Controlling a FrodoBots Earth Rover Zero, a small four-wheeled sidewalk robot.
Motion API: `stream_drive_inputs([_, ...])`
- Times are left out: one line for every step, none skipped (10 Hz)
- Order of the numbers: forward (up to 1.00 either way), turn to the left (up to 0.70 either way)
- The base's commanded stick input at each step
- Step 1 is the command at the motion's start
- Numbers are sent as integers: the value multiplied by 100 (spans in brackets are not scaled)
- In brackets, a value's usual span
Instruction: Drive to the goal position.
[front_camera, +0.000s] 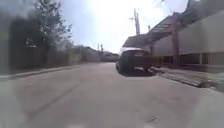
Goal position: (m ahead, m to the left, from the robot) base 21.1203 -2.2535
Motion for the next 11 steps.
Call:
stream_drive_inputs([100, 0])
stream_drive_inputs([100, 0])
stream_drive_inputs([100, 0])
stream_drive_inputs([100, 0])
stream_drive_inputs([100, 0])
stream_drive_inputs([100, 0])
stream_drive_inputs([100, 0])
stream_drive_inputs([100, 0])
stream_drive_inputs([100, 0])
stream_drive_inputs([100, 0])
stream_drive_inputs([100, 0])
